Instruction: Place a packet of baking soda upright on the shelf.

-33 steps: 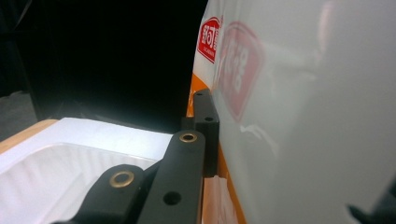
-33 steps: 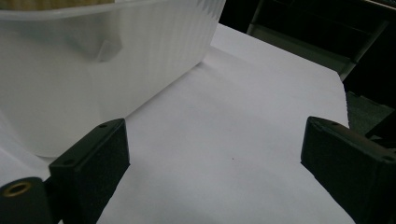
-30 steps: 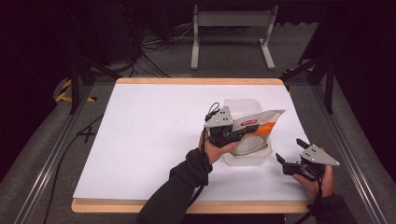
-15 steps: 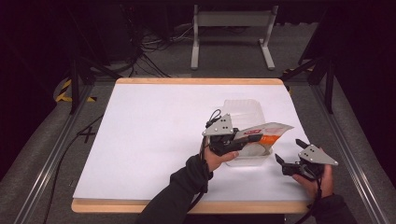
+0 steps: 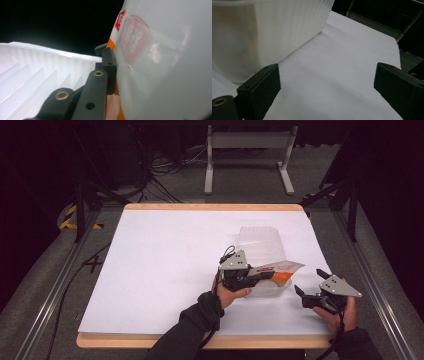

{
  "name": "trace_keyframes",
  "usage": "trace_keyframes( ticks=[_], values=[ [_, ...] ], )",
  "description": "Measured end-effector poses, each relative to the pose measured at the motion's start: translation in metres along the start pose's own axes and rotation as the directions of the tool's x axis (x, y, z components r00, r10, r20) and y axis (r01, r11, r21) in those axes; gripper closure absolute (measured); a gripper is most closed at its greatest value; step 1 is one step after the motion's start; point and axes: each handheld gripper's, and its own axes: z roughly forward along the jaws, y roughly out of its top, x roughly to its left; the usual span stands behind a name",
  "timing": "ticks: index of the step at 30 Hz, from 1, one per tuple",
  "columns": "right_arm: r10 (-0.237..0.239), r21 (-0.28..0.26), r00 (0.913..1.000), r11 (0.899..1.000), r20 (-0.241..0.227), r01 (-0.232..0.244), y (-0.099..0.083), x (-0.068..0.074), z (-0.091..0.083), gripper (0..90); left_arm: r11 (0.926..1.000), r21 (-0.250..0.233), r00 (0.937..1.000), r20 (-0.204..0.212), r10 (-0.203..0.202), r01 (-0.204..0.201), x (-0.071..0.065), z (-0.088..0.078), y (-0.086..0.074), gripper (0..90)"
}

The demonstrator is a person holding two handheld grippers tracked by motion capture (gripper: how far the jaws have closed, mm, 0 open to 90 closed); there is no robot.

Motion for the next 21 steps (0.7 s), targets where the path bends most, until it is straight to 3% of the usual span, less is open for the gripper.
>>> trace_keyframes(
  ticks=[16,21],
  values=[
    [0.000,-0.001,1.0000,1.000,0.002,0.000,0.000,0.000,0.000,7.3,0.9981,0.030,0.9948,-0.084,0.057,-0.055,-0.006,-0.019,0.006,75.8],
    [-0.001,-0.003,1.0000,1.000,0.002,0.001,0.000,0.000,0.000,7.3,0.9951,0.050,0.9856,-0.142,0.092,-0.086,-0.008,-0.026,0.014,67.9]
  ],
)
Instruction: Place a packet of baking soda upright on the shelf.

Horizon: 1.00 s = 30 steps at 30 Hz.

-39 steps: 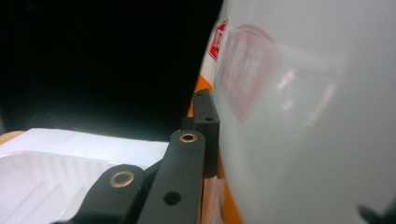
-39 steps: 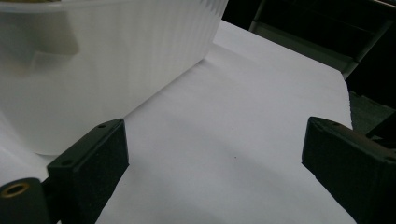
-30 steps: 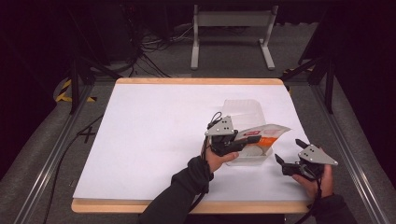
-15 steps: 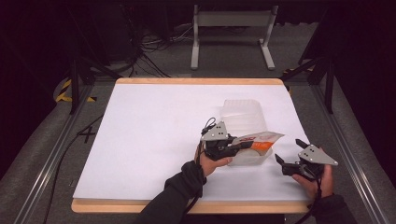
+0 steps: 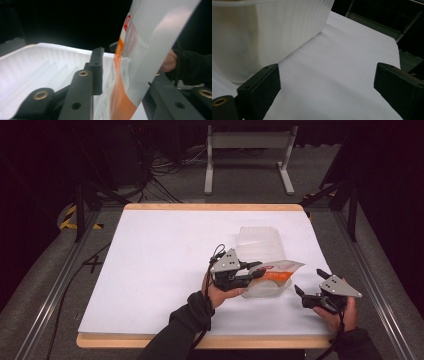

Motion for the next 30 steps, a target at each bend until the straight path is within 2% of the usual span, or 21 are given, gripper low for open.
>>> trace_keyframes(
  ticks=[1,5,8,9,12,13,18,20,23,26,28,30],
  values=[
    [0.000,-0.002,1.0000,1.000,0.000,0.000,0.000,0.000,0.000,7.3,0.9998,0.008,0.9998,-0.010,0.018,-0.018,-0.001,-0.001,0.002,63.7],
    [0.000,-0.004,1.0000,1.000,0.000,0.000,0.000,0.000,-0.001,7.3,0.9971,0.037,0.9959,-0.059,0.069,-0.067,-0.005,-0.008,0.009,58.6],
    [-0.005,-0.004,1.0000,1.000,-0.001,0.005,0.000,0.000,0.000,7.3,0.9954,0.059,0.9920,-0.097,0.081,-0.075,-0.006,-0.014,0.012,51.2],
    [-0.006,-0.004,1.0000,1.000,0.000,0.006,0.000,0.000,0.000,7.3,0.9932,0.076,0.9885,-0.116,0.097,-0.089,-0.007,-0.017,0.013,46.2],
    [-0.005,-0.005,1.0000,1.000,0.000,0.005,0.000,0.000,-0.001,7.2,0.9926,0.082,0.9866,-0.129,0.100,-0.090,-0.007,-0.021,0.014,40.8],
    [-0.005,-0.005,1.0000,1.000,0.000,0.005,0.000,0.000,-0.001,7.3,0.9917,0.086,0.9844,-0.140,0.107,-0.095,-0.007,-0.024,0.015,40.8],
    [-0.005,-0.010,1.0000,1.000,0.004,0.005,0.000,0.000,-0.001,7.2,0.9877,0.113,0.9756,-0.179,0.127,-0.108,-0.009,-0.035,0.018,28.6],
    [0.008,-0.015,0.9999,1.000,0.007,-0.008,0.000,-0.001,-0.002,7.4,0.9857,0.123,0.9698,-0.201,0.138,-0.115,-0.011,-0.043,0.019,25.5],
    [0.007,-0.023,0.9999,1.000,0.011,-0.006,0.001,0.000,-0.004,7.6,0.9838,0.135,0.9684,-0.204,0.143,-0.117,-0.012,-0.051,0.020,20.8],
    [-0.015,-0.024,0.9997,1.000,0.019,0.016,0.003,0.002,-0.005,7.9,0.9831,0.135,0.9671,-0.206,0.150,-0.123,-0.012,-0.063,0.019,19.7],
    [-0.017,-0.028,0.9996,0.999,0.021,0.018,0.005,0.004,-0.006,8.1,0.9825,0.144,0.9639,-0.221,0.148,-0.118,-0.010,-0.072,0.017,18.9],
    [-0.020,-0.032,0.9995,0.999,0.024,0.020,0.006,0.004,-0.007,8.1,0.9818,0.149,0.9644,-0.219,0.149,-0.117,-0.009,-0.075,0.016,18.4]
  ],
)
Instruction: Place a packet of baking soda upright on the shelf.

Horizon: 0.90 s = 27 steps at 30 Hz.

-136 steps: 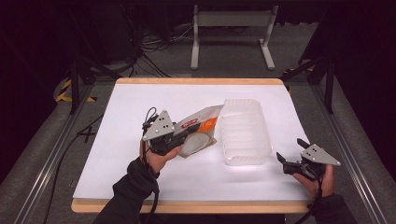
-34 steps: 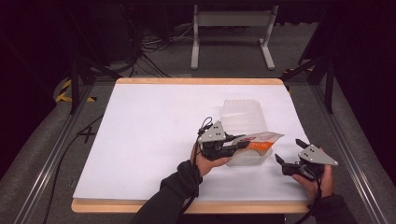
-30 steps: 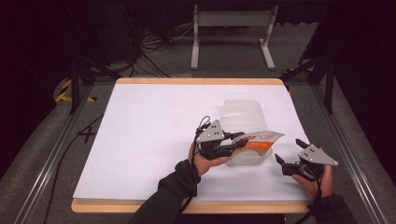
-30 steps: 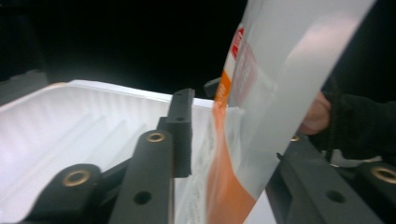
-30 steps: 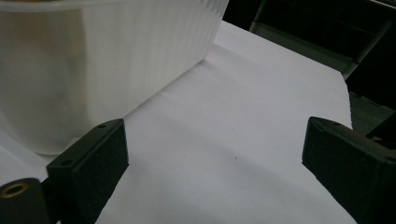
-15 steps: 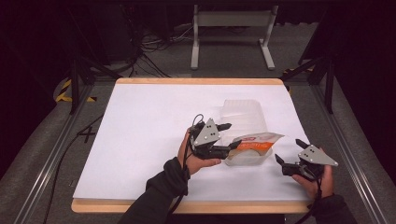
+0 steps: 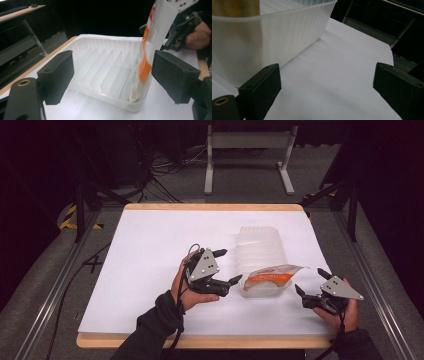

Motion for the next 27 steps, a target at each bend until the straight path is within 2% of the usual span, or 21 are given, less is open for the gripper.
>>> trace_keyframes(
  ticks=[3,6,10,15,17,19,21,23,27],
  values=[
    [0.000,-0.010,1.0000,1.000,0.001,0.000,0.003,0.001,-0.002,8.1,0.9999,0.007,0.9998,-0.014,-0.011,0.011,0.004,-0.008,-0.008,17.7],
    [-0.009,-0.015,0.9999,1.000,0.009,0.009,0.005,0.002,-0.003,8.1,0.9980,0.048,0.9990,-0.021,-0.041,0.042,0.009,-0.013,-0.019,18.2],
    [-0.017,-0.017,0.9997,1.000,0.015,0.017,0.008,0.004,-0.005,8.0,0.9923,0.117,0.9976,-0.060,-0.034,0.040,0.014,-0.019,-0.035,15.8],
    [-0.029,-0.020,0.9995,0.999,0.015,0.029,0.010,0.006,-0.007,7.9,0.9889,0.141,0.9959,-0.083,-0.037,0.048,0.019,-0.029,-0.048,12.6],
    [-0.023,-0.020,0.9997,1.000,0.010,0.023,0.011,0.006,-0.007,7.9,0.9852,0.161,0.9947,-0.092,-0.044,0.059,0.022,-0.035,-0.056,11.0],
    [-0.018,-0.023,0.9998,1.000,0.005,0.018,0.011,0.006,-0.008,8.0,0.9831,0.176,0.9953,-0.090,-0.036,0.051,0.023,-0.037,-0.062,9.8],
    [-0.020,-0.027,0.9998,0.999,0.003,0.020,0.012,0.006,-0.009,7.9,0.9821,0.178,0.9942,-0.098,-0.043,0.061,0.025,-0.041,-0.068,8.4],
    [-0.023,-0.029,0.9997,0.999,-0.001,0.023,0.013,0.007,-0.009,7.9,0.9782,0.198,0.9919,-0.121,-0.039,0.063,0.028,-0.044,-0.075,7.7],
    [-0.029,-0.025,0.9996,0.999,-0.006,0.029,0.013,0.008,-0.009,7.9,0.9726,0.222,0.9894,-0.140,-0.039,0.070,0.033,-0.050,-0.088,6.6]
  ],
)
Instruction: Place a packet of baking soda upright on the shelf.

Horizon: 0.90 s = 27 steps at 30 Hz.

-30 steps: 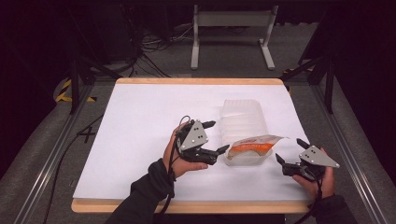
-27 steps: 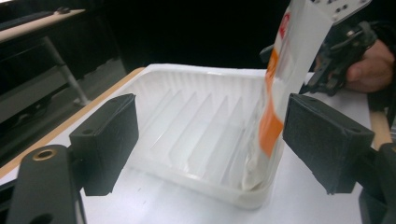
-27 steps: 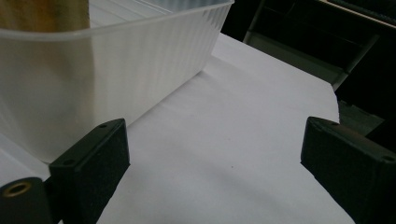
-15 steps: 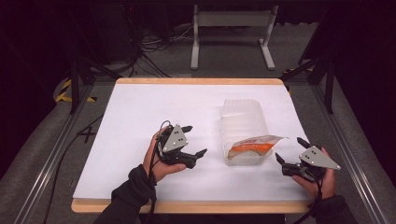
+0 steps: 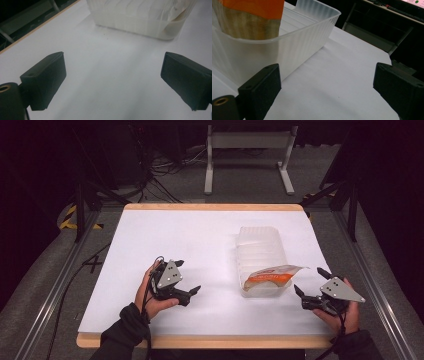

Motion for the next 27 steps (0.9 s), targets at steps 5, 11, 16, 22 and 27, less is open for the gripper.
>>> trace_keyframes(
  ticks=[5,11,16,22,27],
  values=[
    [-0.001,0.007,1.0000,1.000,-0.004,0.001,-0.002,-0.001,0.001,8.0,0.9992,0.037,0.9997,-0.019,-0.016,0.016,0.010,-0.005,-0.015,6.1],
    [0.009,0.031,0.9999,0.999,-0.009,-0.009,-0.007,-0.003,0.005,8.0,0.9978,0.063,0.9991,-0.039,-0.018,0.020,0.016,-0.016,-0.031,6.1],
    [0.021,0.035,0.9997,0.999,-0.014,-0.021,-0.009,-0.004,0.006,8.0,0.9972,0.075,0.9969,-0.079,0.003,0.003,0.019,-0.024,-0.043,6.3],
    [0.019,0.043,0.9996,0.999,-0.020,-0.018,-0.009,-0.004,0.006,8.0,0.9956,0.087,0.9937,-0.109,-0.024,0.034,0.028,-0.038,-0.061,6.1],
    [0.021,0.046,0.9996,0.999,-0.021,-0.020,-0.010,-0.003,0.007,8.1,0.9944,0.096,0.9909,-0.130,-0.033,0.046,0.031,-0.049,-0.070,6.1]
  ],
)
